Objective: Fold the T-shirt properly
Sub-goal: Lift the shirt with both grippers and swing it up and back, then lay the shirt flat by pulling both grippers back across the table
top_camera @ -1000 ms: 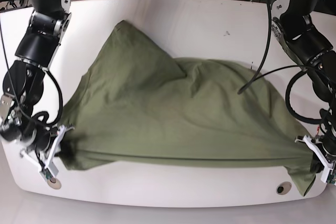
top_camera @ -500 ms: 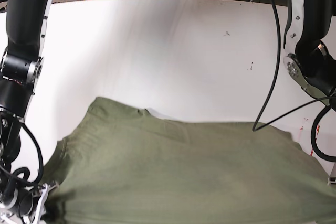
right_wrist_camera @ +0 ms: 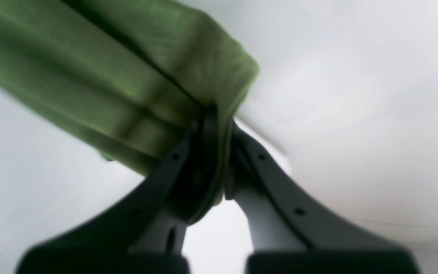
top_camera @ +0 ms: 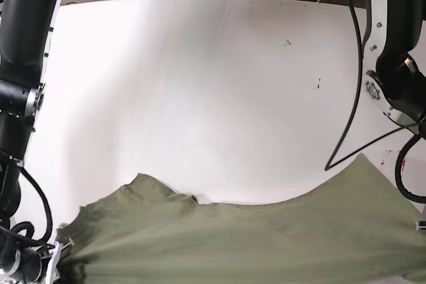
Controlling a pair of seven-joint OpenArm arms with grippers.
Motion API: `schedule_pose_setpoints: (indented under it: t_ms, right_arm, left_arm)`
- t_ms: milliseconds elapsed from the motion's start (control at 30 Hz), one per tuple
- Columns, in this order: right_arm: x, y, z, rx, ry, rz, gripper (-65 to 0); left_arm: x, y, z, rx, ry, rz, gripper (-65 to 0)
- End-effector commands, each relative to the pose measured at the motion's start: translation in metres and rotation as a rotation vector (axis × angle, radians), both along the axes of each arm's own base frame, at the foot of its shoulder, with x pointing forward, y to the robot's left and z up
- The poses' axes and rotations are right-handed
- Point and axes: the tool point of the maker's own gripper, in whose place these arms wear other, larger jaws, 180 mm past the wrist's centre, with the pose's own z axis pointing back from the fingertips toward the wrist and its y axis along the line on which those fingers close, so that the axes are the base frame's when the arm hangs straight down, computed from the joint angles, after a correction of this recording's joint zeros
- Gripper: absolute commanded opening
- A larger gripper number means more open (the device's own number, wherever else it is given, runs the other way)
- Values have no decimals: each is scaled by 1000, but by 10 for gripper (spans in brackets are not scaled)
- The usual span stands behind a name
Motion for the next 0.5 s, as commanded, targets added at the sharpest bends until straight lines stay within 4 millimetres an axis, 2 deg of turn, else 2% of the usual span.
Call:
schedule_pose_setpoints:
  t_ms: [0,167,267,333,467]
  right_arm:
    - [-10,-21,0,23,-22,-38,-650]
    - [-27,-24,-54,65,57,-41,-650]
    - [-43,-33,-98,89,132,-69,-650]
    - [-53,-28,-121,109,169,-67,-650]
    - [-84,-31,-162,112,227,-87,-650]
  left_arm:
    - [-6,-1,7,24,-31,4,-650]
    - [-12,-12,-38,29,51,-10,-650]
    - [-21,-15,-72,39,129,-13,-650]
    - [-27,-15,-95,44,184,-13,-650]
    - [-46,-17,-137,61,282,-11,-650]
